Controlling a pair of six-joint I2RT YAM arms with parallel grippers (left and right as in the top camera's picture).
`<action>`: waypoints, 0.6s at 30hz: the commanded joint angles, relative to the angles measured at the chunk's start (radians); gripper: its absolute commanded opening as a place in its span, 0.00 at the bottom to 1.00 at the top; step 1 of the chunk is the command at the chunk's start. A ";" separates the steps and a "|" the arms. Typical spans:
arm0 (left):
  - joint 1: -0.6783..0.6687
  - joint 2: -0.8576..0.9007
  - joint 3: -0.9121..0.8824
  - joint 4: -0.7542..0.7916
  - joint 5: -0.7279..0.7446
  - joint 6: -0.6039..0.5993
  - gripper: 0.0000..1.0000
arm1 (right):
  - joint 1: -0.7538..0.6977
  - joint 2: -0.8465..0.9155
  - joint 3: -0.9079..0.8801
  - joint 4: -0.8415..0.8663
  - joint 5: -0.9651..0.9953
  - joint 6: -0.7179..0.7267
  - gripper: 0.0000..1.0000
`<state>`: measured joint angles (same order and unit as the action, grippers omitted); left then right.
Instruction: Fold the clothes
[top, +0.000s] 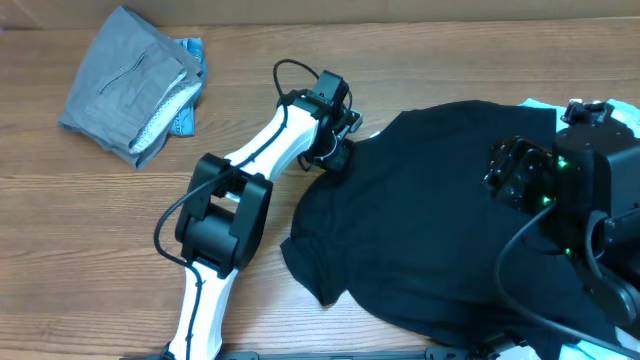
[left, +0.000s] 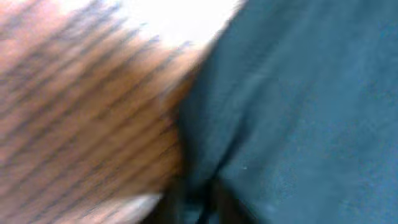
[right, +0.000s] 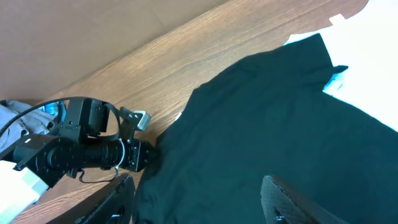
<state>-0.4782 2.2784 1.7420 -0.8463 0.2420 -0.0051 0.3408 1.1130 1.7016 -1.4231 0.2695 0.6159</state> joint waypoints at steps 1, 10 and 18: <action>0.011 0.027 -0.006 -0.051 -0.201 -0.126 0.04 | -0.003 0.014 0.006 0.007 0.019 0.018 0.69; 0.274 -0.138 0.049 -0.298 -0.526 -0.360 0.04 | -0.014 0.121 0.006 -0.005 0.030 0.026 0.70; 0.546 -0.278 0.049 -0.367 -0.384 -0.309 0.16 | -0.142 0.220 0.006 -0.019 0.002 0.047 0.70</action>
<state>0.0357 2.0743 1.7687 -1.2007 -0.1875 -0.3389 0.2478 1.3136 1.7016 -1.4425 0.2764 0.6510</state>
